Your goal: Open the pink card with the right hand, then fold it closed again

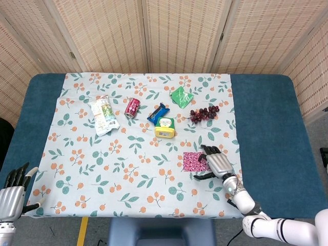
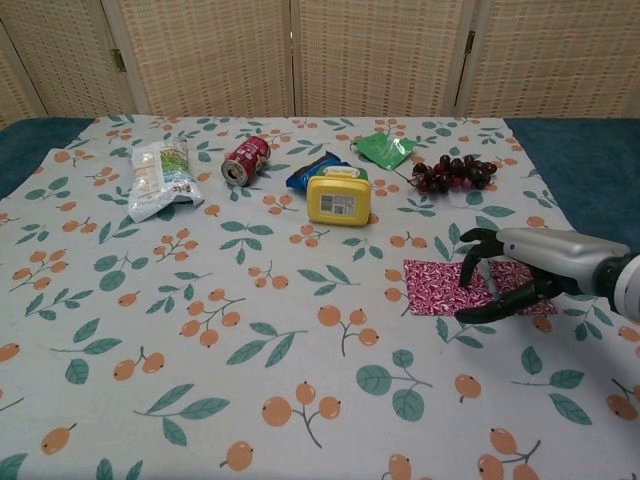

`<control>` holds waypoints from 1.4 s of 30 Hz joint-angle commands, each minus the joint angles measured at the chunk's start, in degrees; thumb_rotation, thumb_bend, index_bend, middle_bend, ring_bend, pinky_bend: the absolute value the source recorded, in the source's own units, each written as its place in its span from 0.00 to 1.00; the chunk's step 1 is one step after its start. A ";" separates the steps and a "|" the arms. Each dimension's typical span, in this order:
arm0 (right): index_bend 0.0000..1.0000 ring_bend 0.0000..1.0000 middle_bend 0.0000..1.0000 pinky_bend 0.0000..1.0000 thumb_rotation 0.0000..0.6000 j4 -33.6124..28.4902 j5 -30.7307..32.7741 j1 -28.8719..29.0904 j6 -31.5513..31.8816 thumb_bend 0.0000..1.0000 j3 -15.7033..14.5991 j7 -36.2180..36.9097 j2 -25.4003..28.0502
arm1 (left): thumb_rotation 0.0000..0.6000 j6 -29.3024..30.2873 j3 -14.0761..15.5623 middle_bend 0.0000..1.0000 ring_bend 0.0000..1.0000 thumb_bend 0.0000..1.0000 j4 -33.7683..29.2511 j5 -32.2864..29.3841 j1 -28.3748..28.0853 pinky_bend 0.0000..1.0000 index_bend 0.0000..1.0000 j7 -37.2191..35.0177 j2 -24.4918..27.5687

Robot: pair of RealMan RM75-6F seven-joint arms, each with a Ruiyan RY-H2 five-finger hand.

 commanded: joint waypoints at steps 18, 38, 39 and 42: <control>0.33 0.00 0.04 0.00 0.46 -0.12 -0.24 -1.47 0.68 0.10 0.00 1.34 1.83 | 1.00 -0.13 0.13 0.00 0.04 0.21 -0.22 0.06 -0.05 0.00 0.17 0.34 -0.02; 0.33 0.00 0.04 0.00 0.46 1.51 -1.45 -4.18 1.31 0.10 -0.75 4.00 3.23 | 1.00 0.14 0.30 0.00 0.04 0.21 -0.60 0.37 -0.01 0.00 0.17 0.66 -0.05; 0.33 0.00 0.04 0.00 0.46 1.83 -1.31 -4.24 1.16 0.10 -0.74 4.04 3.20 | 1.00 0.14 0.32 0.00 0.04 0.21 -0.62 0.34 0.03 0.00 0.17 0.69 -0.03; 0.33 0.00 0.04 0.00 0.46 2.35 -1.11 -4.54 1.06 0.10 -0.78 4.15 3.30 | 1.00 0.14 0.33 0.00 0.04 0.21 -0.62 0.23 0.11 0.00 0.17 0.67 0.00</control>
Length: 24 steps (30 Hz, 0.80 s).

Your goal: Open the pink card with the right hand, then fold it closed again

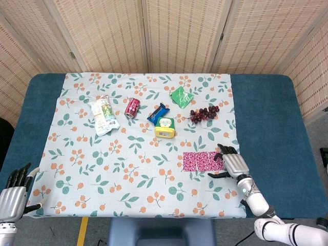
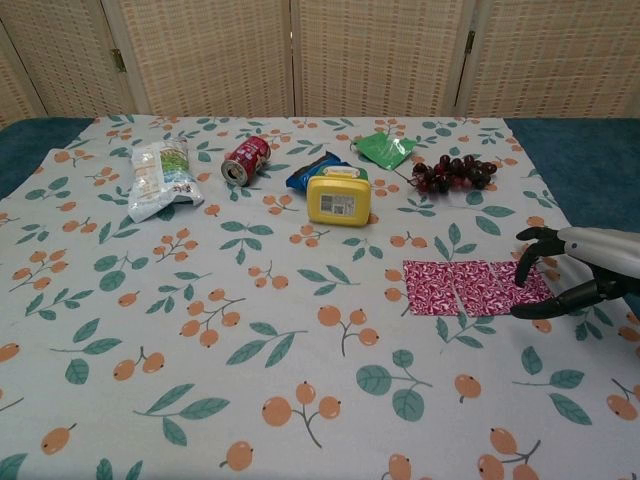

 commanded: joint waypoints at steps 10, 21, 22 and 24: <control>0.33 0.00 0.04 0.00 0.46 -3.08 -3.44 -1.48 1.52 0.10 0.43 3.17 2.27 | 1.00 -0.07 -0.04 0.00 0.04 0.21 -0.06 0.19 -0.17 0.00 0.17 0.07 -0.07; 0.30 0.00 0.03 0.00 0.55 -6.97 -2.97 1.42 0.70 0.10 2.88 0.02 1.55 | 1.00 0.21 0.06 0.00 0.04 0.21 0.11 0.27 0.03 0.00 0.17 -0.43 0.03; 0.29 0.00 0.03 0.00 0.54 -6.98 -2.35 1.81 0.46 0.10 3.05 -0.71 1.16 | 1.00 0.23 0.10 0.00 0.04 0.21 0.16 0.26 0.07 0.00 0.17 -0.50 0.01; 0.28 0.00 0.02 0.00 0.56 -6.87 -0.90 2.80 0.00 0.10 3.37 -2.68 0.19 | 1.00 0.35 0.12 0.00 0.04 0.21 0.29 0.23 0.19 0.00 0.17 -0.71 0.03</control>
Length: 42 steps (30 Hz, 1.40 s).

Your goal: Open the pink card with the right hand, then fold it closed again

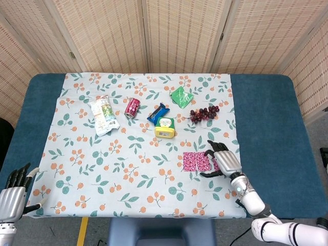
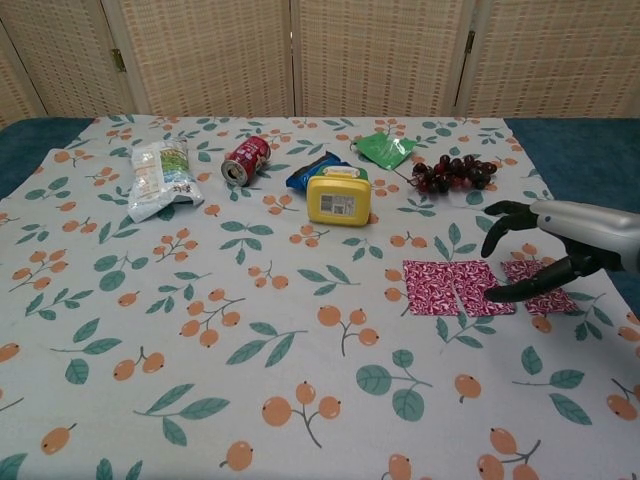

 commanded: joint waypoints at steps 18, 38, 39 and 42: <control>0.20 0.00 0.00 0.00 0.58 0.79 12.35 7.84 -0.84 0.10 0.45 -16.35 -5.86 | 1.00 0.44 0.37 0.00 0.04 0.21 1.07 0.20 0.65 0.00 0.17 -1.58 -0.06; 0.20 0.00 0.00 0.00 0.61 6.82 9.95 9.41 1.99 0.10 -1.53 -20.37 -10.62 | 1.00 0.07 0.20 0.00 0.04 0.21 1.01 -0.16 0.66 0.00 0.17 -1.40 0.02; 0.20 0.00 0.00 0.00 0.62 7.18 9.77 9.38 2.13 0.10 -1.64 -20.51 -10.81 | 1.00 -0.01 0.23 0.00 0.04 0.21 1.06 -0.21 0.67 0.00 0.17 -1.41 -0.01; 0.20 0.00 0.00 0.00 0.62 7.67 9.44 9.24 2.23 0.10 -1.63 -20.20 -11.17 | 1.00 -0.04 0.23 0.00 0.04 0.21 1.18 -0.23 0.69 0.00 0.17 -1.48 -0.08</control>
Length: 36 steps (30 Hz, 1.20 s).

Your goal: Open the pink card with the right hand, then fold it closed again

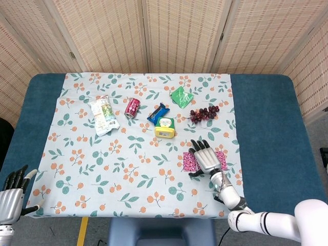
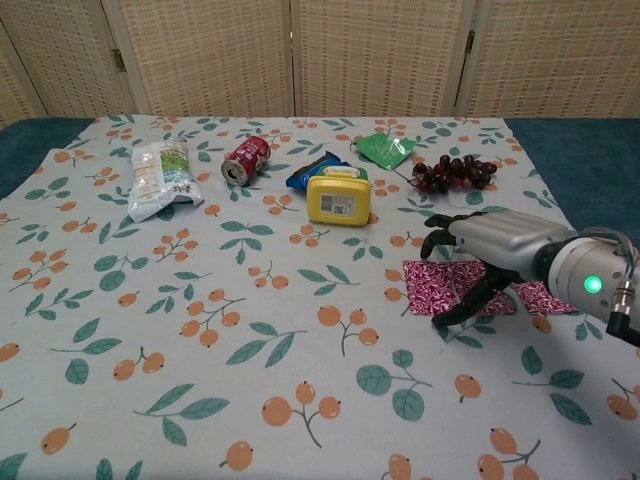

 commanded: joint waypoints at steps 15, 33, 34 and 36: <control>0.20 0.00 0.02 0.00 0.77 1.74 -0.91 -0.48 0.04 0.10 0.32 0.48 -1.21 | 1.00 -0.11 -0.09 0.00 0.04 0.21 0.24 -0.13 0.01 0.00 0.17 -0.16 -0.08; 0.29 0.00 0.05 0.00 0.90 0.51 -1.30 -1.26 0.26 0.10 0.83 1.76 -0.50 | 1.00 -0.14 -0.10 0.00 0.04 0.21 0.63 -0.11 0.06 0.00 0.17 -0.45 -0.21; 0.29 0.00 0.05 0.00 0.90 0.40 -1.44 -1.30 0.25 0.10 0.88 1.99 -0.46 | 1.00 -0.12 -0.12 0.00 0.04 0.21 0.66 -0.13 0.07 0.00 0.17 -0.50 -0.22; 0.29 0.00 0.05 0.00 0.90 0.06 -1.89 -1.37 0.22 0.10 0.96 2.51 -0.35 | 1.00 -0.11 -0.15 0.00 0.04 0.21 0.76 -0.20 0.10 0.00 0.17 -0.55 -0.23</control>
